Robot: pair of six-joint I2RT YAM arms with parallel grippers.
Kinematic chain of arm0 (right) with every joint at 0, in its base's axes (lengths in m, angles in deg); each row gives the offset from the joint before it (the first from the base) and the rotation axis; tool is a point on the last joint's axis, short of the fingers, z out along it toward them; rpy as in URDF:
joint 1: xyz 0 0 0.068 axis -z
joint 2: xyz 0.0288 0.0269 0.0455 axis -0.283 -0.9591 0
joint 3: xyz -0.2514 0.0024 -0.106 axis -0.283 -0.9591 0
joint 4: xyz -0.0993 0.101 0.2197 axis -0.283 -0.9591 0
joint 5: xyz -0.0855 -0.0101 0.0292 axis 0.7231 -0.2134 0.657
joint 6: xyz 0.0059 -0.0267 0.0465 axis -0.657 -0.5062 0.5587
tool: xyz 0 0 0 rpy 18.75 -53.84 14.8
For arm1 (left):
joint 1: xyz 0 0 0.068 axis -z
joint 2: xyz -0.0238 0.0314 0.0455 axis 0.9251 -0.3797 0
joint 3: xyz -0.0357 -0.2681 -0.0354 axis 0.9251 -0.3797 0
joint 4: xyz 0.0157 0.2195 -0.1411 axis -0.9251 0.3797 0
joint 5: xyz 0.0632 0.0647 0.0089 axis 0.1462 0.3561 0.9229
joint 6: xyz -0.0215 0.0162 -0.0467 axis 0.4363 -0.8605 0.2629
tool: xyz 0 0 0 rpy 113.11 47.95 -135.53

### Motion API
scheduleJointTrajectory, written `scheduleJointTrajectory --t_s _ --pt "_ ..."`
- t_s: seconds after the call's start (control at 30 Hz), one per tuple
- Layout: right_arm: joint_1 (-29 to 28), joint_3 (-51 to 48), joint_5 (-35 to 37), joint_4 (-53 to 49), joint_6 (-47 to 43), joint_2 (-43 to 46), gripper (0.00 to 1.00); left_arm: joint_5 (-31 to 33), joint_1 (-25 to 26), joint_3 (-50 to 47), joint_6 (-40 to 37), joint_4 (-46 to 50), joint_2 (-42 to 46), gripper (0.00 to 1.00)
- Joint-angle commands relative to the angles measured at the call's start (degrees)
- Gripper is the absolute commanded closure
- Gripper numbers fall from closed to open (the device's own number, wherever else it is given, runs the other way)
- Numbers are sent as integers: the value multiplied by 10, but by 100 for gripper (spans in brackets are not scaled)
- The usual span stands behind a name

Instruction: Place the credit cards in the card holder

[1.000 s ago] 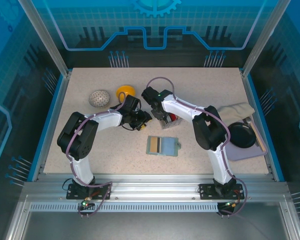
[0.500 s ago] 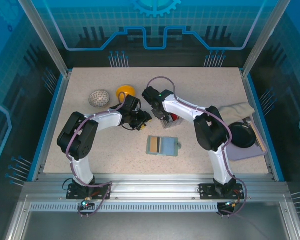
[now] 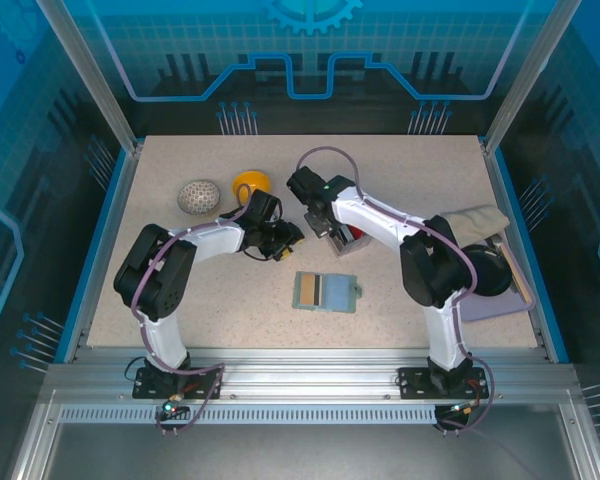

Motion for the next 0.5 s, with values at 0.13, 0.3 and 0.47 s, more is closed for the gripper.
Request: scheduleJointTrajectory --t_s 0.13,0.3,0.47 --pt "19 -34 -110 -6 42 97 100 -10 -5 -22 -12 -18 52 53" --pt "67 -130 -286 70 106 210 100 -44 -5 -54 -12 -88 91 47" --pt "159 -284 -493 218 214 328 99 -116 -5 -86 15 -206 115 38"
